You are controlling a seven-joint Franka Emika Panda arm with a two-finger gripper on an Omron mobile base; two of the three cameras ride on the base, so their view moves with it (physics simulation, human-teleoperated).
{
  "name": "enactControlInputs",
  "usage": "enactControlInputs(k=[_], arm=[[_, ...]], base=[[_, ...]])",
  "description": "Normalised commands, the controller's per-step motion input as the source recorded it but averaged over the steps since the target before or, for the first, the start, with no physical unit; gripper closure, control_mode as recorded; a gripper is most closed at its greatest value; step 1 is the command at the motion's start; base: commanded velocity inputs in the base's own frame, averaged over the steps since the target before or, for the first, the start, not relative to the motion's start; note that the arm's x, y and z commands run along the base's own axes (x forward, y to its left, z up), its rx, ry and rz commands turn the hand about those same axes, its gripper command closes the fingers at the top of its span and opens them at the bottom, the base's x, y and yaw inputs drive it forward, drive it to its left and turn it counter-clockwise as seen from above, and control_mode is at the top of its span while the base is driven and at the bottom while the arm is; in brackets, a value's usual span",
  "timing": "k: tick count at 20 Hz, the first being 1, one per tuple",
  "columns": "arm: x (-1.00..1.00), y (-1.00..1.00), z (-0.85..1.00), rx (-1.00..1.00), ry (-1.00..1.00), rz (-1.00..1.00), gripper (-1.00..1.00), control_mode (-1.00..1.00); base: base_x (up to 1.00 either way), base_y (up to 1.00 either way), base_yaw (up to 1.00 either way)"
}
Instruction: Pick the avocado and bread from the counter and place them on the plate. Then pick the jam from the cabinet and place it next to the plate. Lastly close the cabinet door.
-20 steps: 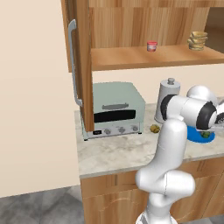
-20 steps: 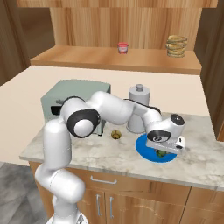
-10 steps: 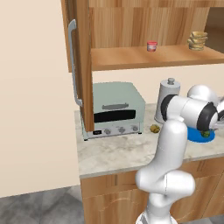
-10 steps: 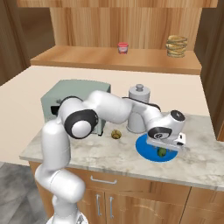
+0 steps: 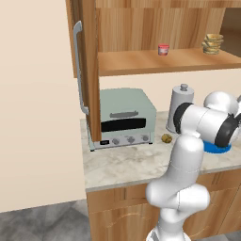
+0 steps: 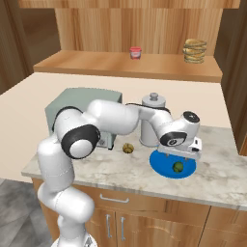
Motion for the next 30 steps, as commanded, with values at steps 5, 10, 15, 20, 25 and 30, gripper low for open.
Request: enactControlInputs(k=[5, 10, 15, 20, 25, 30], arm=[[-0.20, 0.38, 0.23, 0.00, 0.00, 0.06, -1.00, -1.00], [-0.17, 0.42, 0.17, 0.00, 0.00, 0.07, -1.00, -1.00], [-0.15, 0.47, 0.13, -0.01, -0.02, 0.08, -1.00, -1.00], [-0.10, 0.50, 0.10, 0.00, -0.07, 0.03, -1.00, -1.00], [-0.01, 0.54, 0.06, -0.04, -0.01, 0.00, -1.00, -1.00], [0.05, 0.53, 0.09, -0.06, 0.00, 0.00, -1.00, -1.00]], base=[[0.00, 0.00, 0.00], [0.00, 0.00, 0.00], [0.00, 0.00, 0.00], [0.00, 0.00, 0.00], [0.00, 0.00, 0.00], [0.00, 0.00, 0.00]])
